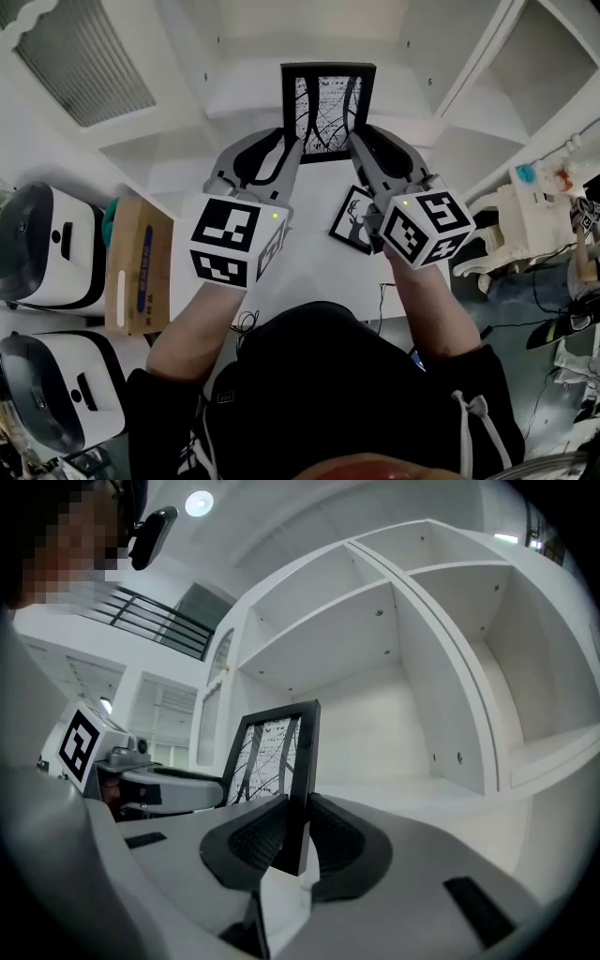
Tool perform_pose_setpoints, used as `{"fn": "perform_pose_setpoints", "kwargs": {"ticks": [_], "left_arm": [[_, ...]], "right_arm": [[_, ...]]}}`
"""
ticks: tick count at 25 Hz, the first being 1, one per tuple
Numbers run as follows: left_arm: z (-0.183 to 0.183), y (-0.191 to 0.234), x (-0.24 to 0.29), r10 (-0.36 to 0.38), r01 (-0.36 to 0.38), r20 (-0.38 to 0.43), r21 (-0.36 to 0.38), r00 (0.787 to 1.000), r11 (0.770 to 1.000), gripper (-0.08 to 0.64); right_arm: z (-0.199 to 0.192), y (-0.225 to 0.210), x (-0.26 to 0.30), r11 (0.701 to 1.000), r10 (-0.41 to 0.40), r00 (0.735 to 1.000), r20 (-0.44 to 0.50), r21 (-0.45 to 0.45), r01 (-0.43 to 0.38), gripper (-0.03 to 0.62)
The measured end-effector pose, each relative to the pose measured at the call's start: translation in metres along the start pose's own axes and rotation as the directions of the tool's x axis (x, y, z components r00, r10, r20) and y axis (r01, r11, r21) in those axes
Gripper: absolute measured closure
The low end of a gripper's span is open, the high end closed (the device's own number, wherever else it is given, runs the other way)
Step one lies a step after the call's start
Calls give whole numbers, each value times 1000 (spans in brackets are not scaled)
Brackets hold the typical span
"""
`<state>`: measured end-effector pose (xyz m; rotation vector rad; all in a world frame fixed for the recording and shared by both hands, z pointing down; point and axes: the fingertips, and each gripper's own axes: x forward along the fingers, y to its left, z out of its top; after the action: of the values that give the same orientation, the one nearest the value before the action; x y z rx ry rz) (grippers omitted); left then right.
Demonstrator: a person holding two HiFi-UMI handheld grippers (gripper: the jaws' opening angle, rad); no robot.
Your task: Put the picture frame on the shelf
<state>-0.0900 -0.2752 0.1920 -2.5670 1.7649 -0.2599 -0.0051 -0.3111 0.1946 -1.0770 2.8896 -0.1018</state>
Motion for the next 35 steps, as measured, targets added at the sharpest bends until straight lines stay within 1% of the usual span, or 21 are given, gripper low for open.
{"fn": "perform_pose_setpoints", "kwargs": {"ticks": [7,11,16,22,27,31,35], "left_arm": [[28,17,9,-12,11,53,24,999,1000,471],[46,22,18,-29,25,75,50,997,998,471],[60,34,29,-33,28,97,46,995,999,471],[71,49,45,-5,2,106,26,994,1000,471],[70,66,64,35,-36,84,18,996,999,471],[68,78,80,63,-64,73,7,995,998,471],[71,86,93,75,-74,69,-12,995,997,471]], "right_arm": [[30,-3,14,998,-15,999,51,-52,18,509],[47,-11,21,998,-23,997,77,-60,27,509],[61,-18,36,997,-32,996,88,-72,38,509],[73,-29,56,996,-24,996,82,-88,31,509],[70,-39,77,997,-24,998,61,-69,28,509],[71,-49,92,996,-26,999,43,-86,29,509],[76,-58,104,995,-26,999,30,-95,29,509]]}}
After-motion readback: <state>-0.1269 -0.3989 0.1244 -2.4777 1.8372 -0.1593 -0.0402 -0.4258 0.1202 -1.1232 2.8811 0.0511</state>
